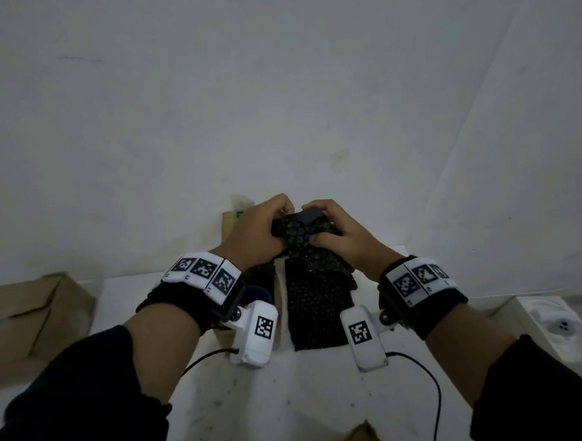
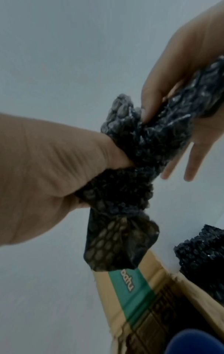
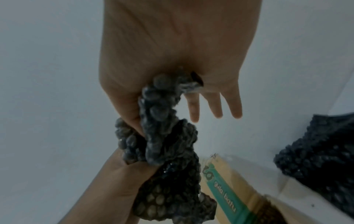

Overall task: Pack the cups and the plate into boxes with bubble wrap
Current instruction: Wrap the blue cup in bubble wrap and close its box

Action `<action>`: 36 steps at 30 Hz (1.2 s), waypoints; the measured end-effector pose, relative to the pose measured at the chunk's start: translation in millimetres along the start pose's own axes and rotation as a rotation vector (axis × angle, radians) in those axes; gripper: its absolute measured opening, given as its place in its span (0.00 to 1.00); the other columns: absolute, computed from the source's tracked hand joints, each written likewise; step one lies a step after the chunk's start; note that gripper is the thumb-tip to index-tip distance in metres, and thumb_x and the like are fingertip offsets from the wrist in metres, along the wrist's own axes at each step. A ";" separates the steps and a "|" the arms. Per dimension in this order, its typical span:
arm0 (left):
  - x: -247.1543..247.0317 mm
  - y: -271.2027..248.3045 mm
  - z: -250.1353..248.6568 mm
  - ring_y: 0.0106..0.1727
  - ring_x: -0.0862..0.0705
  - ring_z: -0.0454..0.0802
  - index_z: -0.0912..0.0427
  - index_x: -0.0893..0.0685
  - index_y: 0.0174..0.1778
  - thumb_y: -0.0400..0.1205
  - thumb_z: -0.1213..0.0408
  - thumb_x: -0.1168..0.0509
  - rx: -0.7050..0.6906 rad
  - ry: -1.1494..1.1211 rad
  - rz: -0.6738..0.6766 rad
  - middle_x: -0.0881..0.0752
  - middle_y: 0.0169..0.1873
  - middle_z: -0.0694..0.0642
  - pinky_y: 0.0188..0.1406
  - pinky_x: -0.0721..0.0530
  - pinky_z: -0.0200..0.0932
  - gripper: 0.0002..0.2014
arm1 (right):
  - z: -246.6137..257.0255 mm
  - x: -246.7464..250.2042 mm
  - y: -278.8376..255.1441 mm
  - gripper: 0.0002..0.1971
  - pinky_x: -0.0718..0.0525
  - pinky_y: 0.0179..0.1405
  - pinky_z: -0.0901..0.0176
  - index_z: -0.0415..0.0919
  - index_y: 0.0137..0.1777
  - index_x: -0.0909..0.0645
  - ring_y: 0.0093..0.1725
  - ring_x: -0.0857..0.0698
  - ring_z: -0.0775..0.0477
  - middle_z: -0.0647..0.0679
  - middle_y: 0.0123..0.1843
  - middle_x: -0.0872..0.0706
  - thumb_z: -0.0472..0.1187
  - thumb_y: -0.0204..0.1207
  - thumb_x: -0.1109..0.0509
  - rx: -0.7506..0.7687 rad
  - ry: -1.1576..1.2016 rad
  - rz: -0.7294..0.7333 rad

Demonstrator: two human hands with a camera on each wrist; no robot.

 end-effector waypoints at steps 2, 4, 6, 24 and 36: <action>9.1 -7.8 4.9 0.28 0.24 0.42 0.56 0.29 0.40 0.72 0.71 0.30 0.038 -0.086 -0.023 0.18 0.30 0.53 0.27 0.29 0.36 0.13 | 4.6 -16.5 0.9 0.24 0.19 0.47 0.66 0.42 0.65 0.29 0.48 0.19 0.55 0.47 0.52 0.19 0.37 0.67 0.34 -0.036 0.098 0.063; 18.6 -18.2 13.8 0.37 0.17 0.51 0.55 0.29 0.42 0.71 0.72 0.29 0.070 -0.155 -0.046 0.16 0.37 0.58 0.34 0.22 0.43 0.15 | 8.6 -33.0 3.4 0.21 0.18 0.46 0.60 0.38 0.63 0.27 0.47 0.18 0.50 0.44 0.50 0.18 0.34 0.68 0.34 -0.034 0.115 0.078; 26.7 -29.6 27.3 0.43 0.15 0.52 0.53 0.30 0.42 0.69 0.71 0.28 0.099 -0.196 -0.050 0.15 0.42 0.55 0.41 0.19 0.47 0.17 | 11.4 -46.9 8.4 0.16 0.17 0.46 0.55 0.35 0.58 0.25 0.45 0.17 0.48 0.43 0.46 0.17 0.28 0.70 0.33 -0.015 0.094 0.067; -11.7 -102.0 116.8 0.54 0.17 0.52 0.50 0.11 0.48 0.69 0.74 0.34 0.207 0.242 0.227 0.13 0.53 0.52 0.55 0.20 0.44 0.18 | -51.4 -117.1 23.9 0.15 0.21 0.52 0.64 0.38 0.41 0.09 0.50 0.18 0.47 0.52 0.42 0.20 0.23 0.67 0.36 -0.171 -0.702 0.192; -21.3 -124.8 133.5 0.64 0.23 0.53 0.49 0.21 0.65 0.63 0.54 0.36 0.110 0.250 0.219 0.18 0.61 0.51 0.60 0.22 0.55 0.31 | -78.3 -167.0 5.5 0.23 0.39 0.43 0.53 0.44 0.49 0.12 0.52 0.22 0.38 0.45 0.55 0.17 0.45 0.71 0.50 0.004 -1.252 0.531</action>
Point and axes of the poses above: each hand's wrist, its own y-axis towards the middle knuckle, its own x-axis out of the back of the hand, z = x × y, the point moved 7 cm from there along y, towards the middle knuckle
